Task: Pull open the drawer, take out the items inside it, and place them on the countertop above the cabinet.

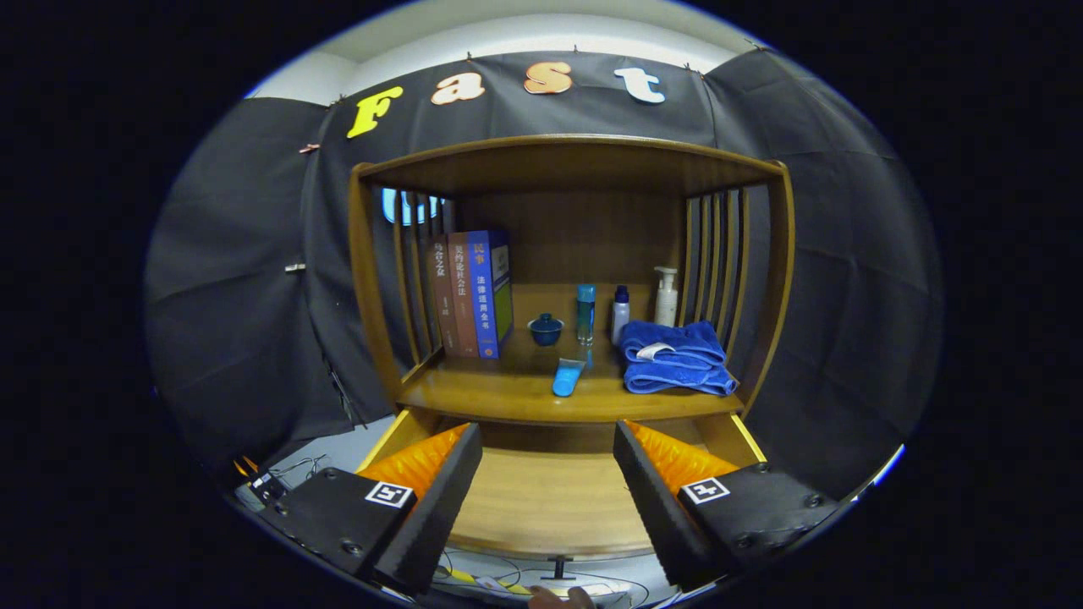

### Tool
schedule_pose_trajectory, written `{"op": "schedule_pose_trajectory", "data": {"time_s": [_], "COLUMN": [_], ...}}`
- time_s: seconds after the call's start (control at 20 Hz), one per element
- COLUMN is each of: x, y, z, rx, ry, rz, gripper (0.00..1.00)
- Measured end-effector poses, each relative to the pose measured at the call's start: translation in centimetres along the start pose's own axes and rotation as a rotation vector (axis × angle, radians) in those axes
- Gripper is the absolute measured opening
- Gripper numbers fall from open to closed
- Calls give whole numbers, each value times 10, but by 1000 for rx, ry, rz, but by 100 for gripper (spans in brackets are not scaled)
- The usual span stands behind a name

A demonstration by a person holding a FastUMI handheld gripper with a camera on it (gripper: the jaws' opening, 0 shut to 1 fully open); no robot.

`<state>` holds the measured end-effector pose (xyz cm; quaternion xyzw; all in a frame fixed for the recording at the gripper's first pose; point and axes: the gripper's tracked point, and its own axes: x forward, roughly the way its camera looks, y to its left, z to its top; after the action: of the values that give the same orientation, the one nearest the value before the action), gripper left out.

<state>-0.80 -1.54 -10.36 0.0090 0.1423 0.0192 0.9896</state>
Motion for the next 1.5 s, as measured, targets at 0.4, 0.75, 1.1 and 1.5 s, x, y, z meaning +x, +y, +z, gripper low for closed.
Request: {"op": "schedule_pose_trajectory", "data": {"time_s": [0.4,0.75,1.1,1.5], "x": [-33,-12,4,20], "y": [-2,-6,-13,-13], "z": [-88,-177,-197,-190], "rx": [67,79,67,74], "ry": [-35,100,132,139], "rz": [-26,-62,-83,-85], "gripper": [99,100,99,99]}}
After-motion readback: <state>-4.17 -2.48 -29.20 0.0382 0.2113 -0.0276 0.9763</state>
